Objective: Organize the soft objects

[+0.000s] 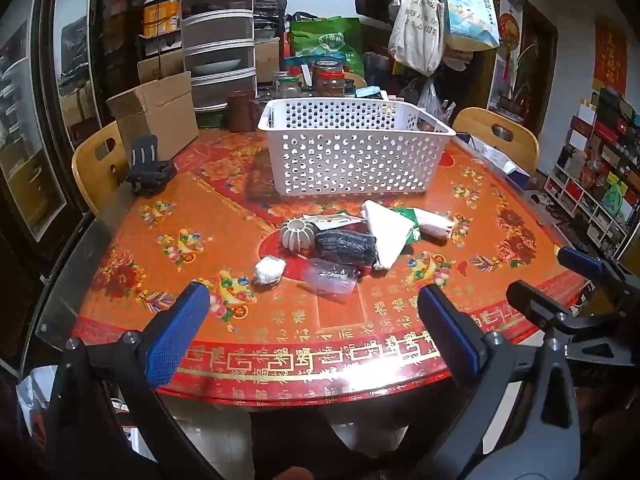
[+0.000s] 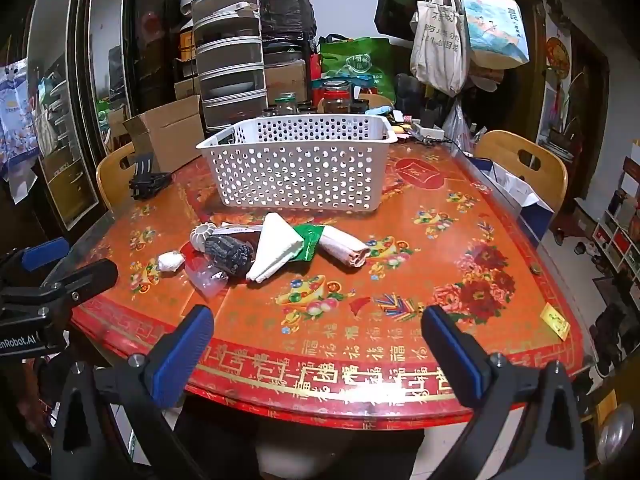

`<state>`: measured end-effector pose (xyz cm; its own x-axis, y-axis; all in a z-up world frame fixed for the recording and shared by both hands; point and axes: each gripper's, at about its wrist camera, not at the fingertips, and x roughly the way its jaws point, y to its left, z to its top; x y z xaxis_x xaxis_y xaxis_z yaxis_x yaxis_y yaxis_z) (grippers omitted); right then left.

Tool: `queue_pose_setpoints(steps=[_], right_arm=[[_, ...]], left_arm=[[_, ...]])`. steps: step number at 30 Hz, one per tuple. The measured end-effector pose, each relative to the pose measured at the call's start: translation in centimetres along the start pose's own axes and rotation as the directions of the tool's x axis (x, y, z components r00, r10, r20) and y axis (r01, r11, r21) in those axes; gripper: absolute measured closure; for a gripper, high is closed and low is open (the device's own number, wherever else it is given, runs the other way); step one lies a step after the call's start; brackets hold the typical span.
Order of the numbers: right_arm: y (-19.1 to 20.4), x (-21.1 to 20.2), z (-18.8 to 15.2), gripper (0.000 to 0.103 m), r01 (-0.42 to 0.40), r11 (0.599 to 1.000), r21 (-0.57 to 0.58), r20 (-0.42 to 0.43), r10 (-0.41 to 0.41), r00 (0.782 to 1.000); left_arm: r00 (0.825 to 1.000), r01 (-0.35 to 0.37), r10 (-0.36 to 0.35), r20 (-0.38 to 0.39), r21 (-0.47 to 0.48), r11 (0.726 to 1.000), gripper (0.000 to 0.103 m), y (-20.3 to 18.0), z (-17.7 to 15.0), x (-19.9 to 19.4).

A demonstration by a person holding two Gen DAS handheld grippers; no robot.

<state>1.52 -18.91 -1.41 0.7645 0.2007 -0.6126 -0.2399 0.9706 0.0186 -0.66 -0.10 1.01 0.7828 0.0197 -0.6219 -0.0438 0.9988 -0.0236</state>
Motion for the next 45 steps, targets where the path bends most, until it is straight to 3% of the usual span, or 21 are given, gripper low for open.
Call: queue_pose_setpoints(steps=[45], right_arm=[[-0.18,-0.02,-0.01,0.000,-0.009,1.000,0.010,-0.012,0.009,1.000]], left_arm=[[1.000,0.010,-0.010,0.014,-0.004,1.000,0.000,0.05,0.02,-0.51]])
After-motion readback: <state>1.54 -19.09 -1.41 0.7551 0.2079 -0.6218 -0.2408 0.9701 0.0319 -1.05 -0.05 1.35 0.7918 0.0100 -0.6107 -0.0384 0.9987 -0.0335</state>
